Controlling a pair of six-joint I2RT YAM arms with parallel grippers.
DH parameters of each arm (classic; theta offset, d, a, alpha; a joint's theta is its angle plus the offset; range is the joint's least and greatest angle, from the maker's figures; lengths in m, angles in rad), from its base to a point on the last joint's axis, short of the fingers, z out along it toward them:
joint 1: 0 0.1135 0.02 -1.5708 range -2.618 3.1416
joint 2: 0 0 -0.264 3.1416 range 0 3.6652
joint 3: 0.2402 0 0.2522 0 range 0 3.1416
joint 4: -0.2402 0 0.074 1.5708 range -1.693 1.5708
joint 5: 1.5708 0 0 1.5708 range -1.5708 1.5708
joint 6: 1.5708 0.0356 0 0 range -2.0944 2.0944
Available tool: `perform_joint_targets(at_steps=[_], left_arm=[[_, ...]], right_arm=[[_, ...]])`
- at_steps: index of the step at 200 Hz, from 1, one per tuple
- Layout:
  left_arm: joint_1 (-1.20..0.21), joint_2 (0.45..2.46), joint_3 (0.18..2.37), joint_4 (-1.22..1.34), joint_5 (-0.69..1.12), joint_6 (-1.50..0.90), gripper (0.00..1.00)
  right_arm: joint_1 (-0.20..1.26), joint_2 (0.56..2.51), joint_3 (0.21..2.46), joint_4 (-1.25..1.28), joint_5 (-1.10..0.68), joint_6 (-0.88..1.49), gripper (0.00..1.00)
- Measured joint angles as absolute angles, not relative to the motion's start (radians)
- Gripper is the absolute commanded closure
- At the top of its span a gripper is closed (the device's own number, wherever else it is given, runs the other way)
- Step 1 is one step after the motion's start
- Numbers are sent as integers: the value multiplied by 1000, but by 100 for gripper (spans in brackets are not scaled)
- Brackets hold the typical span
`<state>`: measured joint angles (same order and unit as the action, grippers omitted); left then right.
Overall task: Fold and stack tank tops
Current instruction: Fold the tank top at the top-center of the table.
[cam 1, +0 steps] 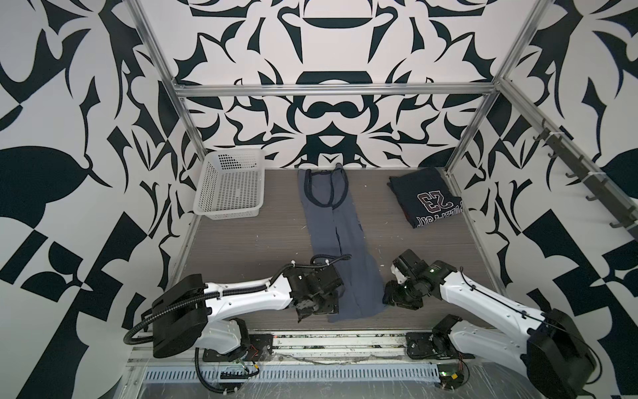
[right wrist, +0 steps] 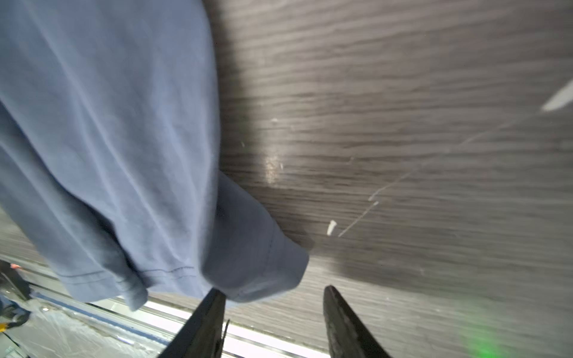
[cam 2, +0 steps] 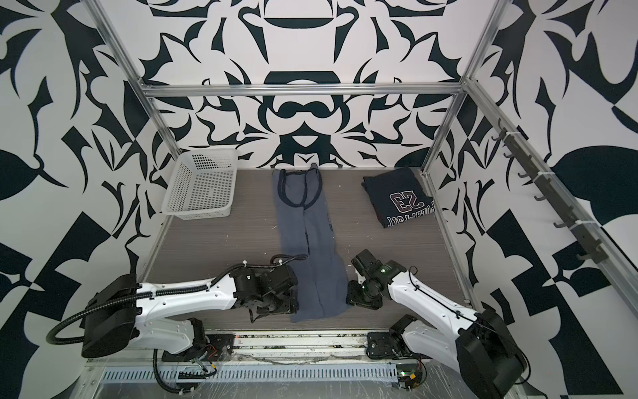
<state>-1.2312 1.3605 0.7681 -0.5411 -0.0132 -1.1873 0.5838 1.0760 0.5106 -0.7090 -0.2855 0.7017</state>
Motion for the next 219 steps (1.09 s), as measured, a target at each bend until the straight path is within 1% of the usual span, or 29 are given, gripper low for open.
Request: perform_joint_targets(at_steps=[21,53,75,106,115,128,144,155,173,181,193,219], left_arm=[[-1257,1365,736,-473,-9,-1234,30],[-1265,1400,699,-403,2,-1271,36],[-1265,1427,683,-362,12,-1283,40],[-1265,1452,683,-295,28,-1287,50],[-1265,1458,683,-284,32,-1287,54],[-1264,1465,684,-275,34,-1289,64],[-1265,1472,684,-276,34,-1279,76],[-1266,1473,684,-285,29,-1283,82],[-1271,1471,690,-331,18,-1279,89],[-1278,1467,698,-362,12,-1276,91],[-1297,1455,714,-419,1,-1269,94],[-1340,1384,729,-524,-19,-1266,94]], right_arm=[[584,1103,510,-682,-295,693,50],[584,1139,507,-649,-304,682,59],[585,1153,506,-631,-307,680,62],[597,1159,495,-611,-310,684,74],[604,1159,492,-607,-310,686,78],[619,1159,485,-603,-309,696,87],[649,1152,480,-600,-303,723,93],[679,1137,476,-599,-299,743,95],[745,1091,464,-597,-283,805,100],[779,1060,456,-599,-274,839,100],[822,1018,447,-606,-261,885,100],[893,931,434,-631,-243,982,100]])
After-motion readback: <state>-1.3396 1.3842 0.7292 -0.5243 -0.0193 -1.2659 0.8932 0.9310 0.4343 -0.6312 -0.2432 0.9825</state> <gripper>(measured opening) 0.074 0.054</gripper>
